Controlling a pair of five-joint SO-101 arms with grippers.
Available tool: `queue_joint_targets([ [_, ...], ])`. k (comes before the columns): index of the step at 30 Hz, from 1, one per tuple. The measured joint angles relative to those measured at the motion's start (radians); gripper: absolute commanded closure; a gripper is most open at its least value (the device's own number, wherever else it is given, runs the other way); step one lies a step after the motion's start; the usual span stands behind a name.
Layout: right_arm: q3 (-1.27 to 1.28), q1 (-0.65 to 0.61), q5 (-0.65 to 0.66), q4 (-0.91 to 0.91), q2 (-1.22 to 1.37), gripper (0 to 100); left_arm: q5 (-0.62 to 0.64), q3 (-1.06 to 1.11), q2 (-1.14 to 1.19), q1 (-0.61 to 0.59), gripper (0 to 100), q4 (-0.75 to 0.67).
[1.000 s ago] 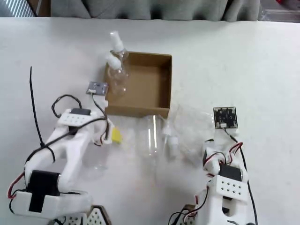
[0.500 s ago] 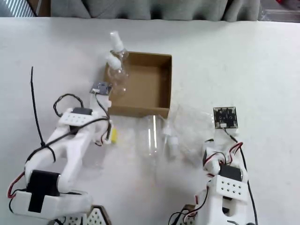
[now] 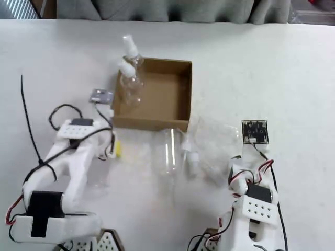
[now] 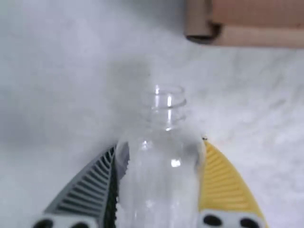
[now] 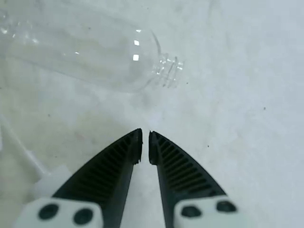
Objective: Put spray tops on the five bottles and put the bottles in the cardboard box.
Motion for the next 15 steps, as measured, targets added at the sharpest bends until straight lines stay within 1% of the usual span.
queue_joint_targets([
  [2,-0.011,0.009,0.0,0.011,0.0,98.3,0.0,0.0,0.0,-0.011,98,0.0],
  [5,-0.095,0.037,0.0,0.103,0.0,98.3,0.0,0.0,0.0,-0.011,98,0.0],
  [8,-0.222,0.041,0.015,0.253,0.0,98.3,0.0,0.0,0.0,-0.009,98,0.0],
  [11,-0.356,0.034,0.08,0.42,0.0,98.3,0.0,0.0,0.0,-0.012,98,0.0],
  [15,-0.457,-0.025,0.137,0.605,0.0,98.3,0.0,0.0,0.0,-0.014,98,0.0],
])
